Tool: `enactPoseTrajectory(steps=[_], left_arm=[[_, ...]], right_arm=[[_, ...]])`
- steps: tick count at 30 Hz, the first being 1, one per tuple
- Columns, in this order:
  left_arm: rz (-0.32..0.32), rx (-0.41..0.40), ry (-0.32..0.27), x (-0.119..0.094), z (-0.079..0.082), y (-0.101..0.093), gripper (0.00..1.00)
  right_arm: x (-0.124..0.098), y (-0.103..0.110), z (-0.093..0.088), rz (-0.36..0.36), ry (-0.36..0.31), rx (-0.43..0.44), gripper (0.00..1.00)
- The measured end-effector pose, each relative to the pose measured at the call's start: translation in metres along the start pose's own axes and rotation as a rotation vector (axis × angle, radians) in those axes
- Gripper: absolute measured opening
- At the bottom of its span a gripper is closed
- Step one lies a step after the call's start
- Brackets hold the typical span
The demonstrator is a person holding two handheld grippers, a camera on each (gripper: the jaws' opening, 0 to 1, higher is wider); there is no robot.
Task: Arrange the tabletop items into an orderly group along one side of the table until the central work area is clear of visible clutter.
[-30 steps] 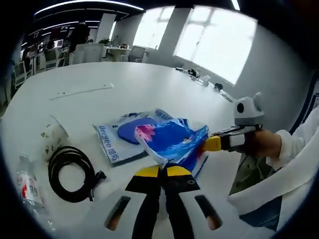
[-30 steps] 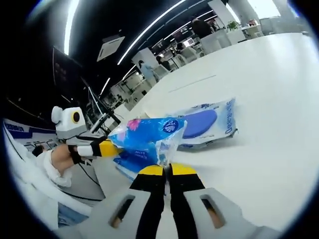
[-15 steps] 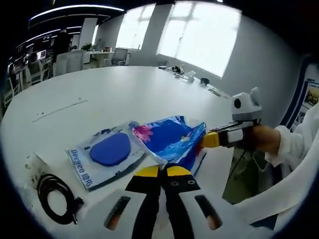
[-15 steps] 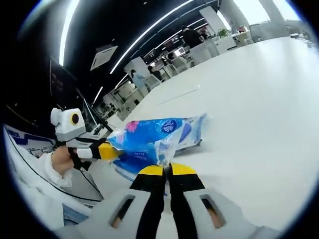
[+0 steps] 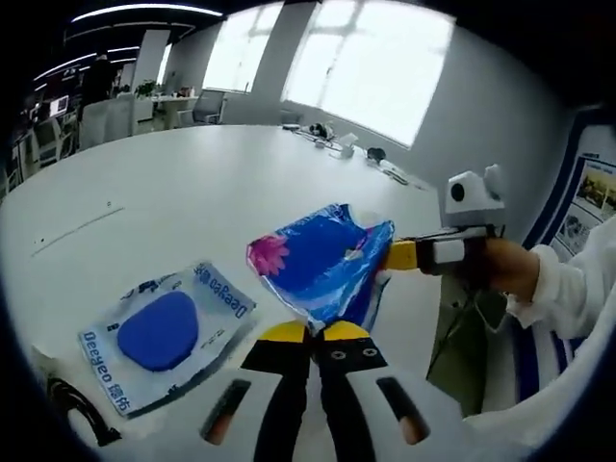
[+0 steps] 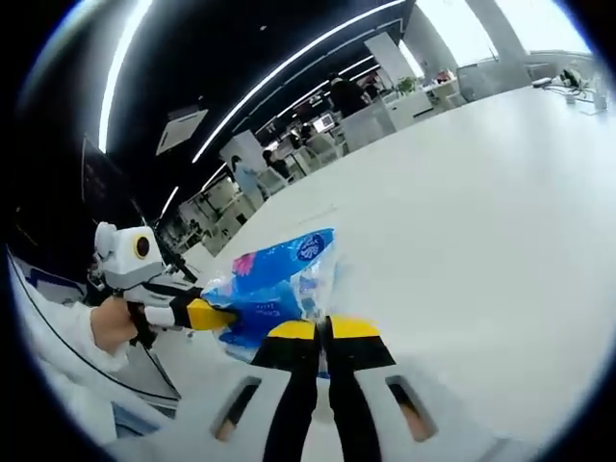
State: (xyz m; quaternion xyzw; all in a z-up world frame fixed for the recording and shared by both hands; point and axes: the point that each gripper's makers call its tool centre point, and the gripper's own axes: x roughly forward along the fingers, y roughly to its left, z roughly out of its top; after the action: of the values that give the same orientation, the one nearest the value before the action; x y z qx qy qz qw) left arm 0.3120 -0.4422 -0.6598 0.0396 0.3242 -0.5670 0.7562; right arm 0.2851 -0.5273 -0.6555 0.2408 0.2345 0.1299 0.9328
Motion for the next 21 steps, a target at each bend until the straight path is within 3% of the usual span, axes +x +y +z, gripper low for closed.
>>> enactPoseTrajectory(steps=[5,8,10,18,21], left_arm=[[-0.005,-0.015,-0.003,0.019,0.016,0.002,0.0],[0.002,0.014,0.011,0.027,0.026,0.003,0.0],[0.004,0.081,0.036,0.035,0.032,0.001,0.0],[-0.004,0.089,0.062,0.053,0.041,0.011,0.0],[0.01,0.132,0.095,0.057,0.039,0.019,0.0]], right_arm=[[-0.002,-0.02,0.017,-0.027,-0.019,-0.01,0.0],[0.0,-0.03,0.026,-0.029,-0.027,-0.011,0.0],[0.001,-0.039,0.031,-0.042,-0.024,-0.015,0.0],[0.011,-0.056,0.048,-0.05,-0.012,-0.018,0.0],[0.02,-0.059,0.048,-0.053,0.018,-0.06,0.0]])
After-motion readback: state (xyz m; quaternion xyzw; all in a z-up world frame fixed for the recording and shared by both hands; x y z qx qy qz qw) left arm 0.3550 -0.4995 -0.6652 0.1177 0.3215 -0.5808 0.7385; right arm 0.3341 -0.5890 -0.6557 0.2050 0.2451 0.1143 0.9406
